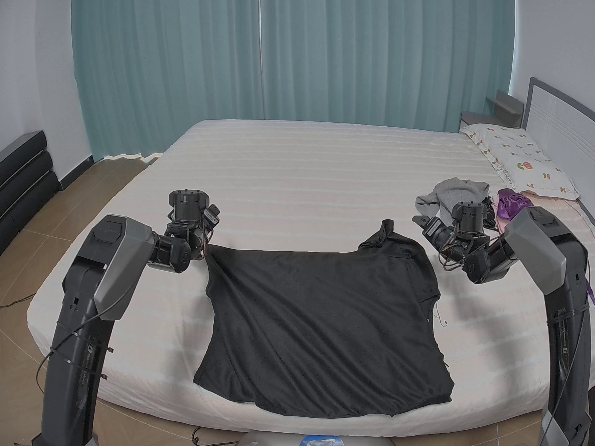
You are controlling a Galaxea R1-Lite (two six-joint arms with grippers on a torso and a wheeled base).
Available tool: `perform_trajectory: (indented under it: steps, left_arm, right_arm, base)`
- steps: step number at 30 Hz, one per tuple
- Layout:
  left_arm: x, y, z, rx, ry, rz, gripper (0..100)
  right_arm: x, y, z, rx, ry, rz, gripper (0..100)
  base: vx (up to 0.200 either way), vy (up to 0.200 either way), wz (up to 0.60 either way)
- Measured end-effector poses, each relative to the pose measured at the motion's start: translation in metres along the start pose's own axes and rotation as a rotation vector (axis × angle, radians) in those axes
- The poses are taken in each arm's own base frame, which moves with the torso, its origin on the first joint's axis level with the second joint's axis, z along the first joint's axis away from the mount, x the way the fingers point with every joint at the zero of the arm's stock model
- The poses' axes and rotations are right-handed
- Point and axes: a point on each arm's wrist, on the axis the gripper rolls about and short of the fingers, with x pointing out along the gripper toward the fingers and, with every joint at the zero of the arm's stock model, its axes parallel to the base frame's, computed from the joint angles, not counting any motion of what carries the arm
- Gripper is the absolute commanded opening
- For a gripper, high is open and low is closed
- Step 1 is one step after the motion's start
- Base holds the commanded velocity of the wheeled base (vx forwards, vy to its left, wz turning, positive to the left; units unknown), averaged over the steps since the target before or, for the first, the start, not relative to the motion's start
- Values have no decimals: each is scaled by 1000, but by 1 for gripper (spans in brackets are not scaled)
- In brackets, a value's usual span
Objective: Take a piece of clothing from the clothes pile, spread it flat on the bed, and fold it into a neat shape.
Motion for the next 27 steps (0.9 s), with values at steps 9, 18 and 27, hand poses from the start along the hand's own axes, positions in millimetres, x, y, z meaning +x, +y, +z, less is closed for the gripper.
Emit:
perform_trajectory:
  steps: [9, 18, 27]
  left_arm:
    - [-40, 15, 18, -18, 152, 15, 100]
    - [-108, 31, 17, -64, 352, 25, 100]
    - [-168, 46, 7, -164, 474, 83, 100]
  right_arm:
    - [-48, 5, -4, 26, 86, -41, 100]
    - [-97, 9, -9, 75, 140, -79, 100]
    - [-146, 2, -27, 85, 184, -88, 100]
  base:
    - [0, 0, 0]
    - [0, 0, 0]
    - [0, 0, 0]
